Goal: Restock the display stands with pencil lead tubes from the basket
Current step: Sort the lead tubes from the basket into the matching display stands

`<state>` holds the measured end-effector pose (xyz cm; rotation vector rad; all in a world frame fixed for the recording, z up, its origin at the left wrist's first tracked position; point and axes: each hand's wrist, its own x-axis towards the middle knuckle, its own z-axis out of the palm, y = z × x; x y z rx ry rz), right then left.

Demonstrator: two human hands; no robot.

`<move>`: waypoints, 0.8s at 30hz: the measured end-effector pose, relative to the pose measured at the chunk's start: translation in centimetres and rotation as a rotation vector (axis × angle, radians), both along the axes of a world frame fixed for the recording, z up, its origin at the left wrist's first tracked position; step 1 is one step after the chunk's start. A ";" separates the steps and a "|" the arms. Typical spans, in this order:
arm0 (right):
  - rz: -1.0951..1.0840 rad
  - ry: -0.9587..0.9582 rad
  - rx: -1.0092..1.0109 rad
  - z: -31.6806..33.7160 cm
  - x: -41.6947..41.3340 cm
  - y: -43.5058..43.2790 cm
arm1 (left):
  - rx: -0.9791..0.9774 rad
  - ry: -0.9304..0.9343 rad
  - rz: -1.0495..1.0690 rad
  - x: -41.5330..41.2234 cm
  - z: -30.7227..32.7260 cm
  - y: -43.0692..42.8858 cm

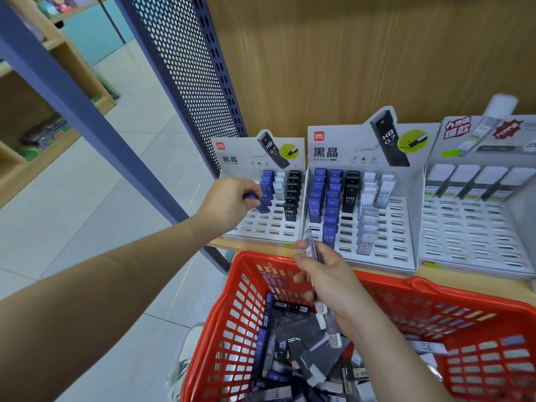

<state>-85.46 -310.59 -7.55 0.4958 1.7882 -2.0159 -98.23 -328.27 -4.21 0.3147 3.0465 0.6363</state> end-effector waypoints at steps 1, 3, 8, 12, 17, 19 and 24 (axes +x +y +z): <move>-0.002 -0.004 -0.012 0.0 0.0 0.0 | -0.036 0.006 -0.025 0.0 0.0 0.0; -0.019 -0.018 -0.047 0.2 -0.1 0.1 | -0.138 0.022 -0.122 0.0 0.1 0.1; -0.114 -0.081 -0.315 0.9 -0.4 0.7 | -0.255 0.046 -0.235 -0.3 -0.5 0.5; -0.100 -0.114 -0.560 2.1 -0.4 1.0 | -0.183 0.066 -0.122 -0.4 -0.7 0.9; -0.107 -0.084 -0.756 3.7 -0.8 0.6 | -0.212 0.137 -0.083 -0.6 -0.4 0.8; -0.169 -0.065 -0.803 4.4 -1.2 0.4 | -0.180 0.123 -0.031 -0.1 0.6 1.3; -0.503 0.083 -0.817 7.0 -2.3 1.0 | 0.596 -0.604 0.044 6.0 6.6 5.0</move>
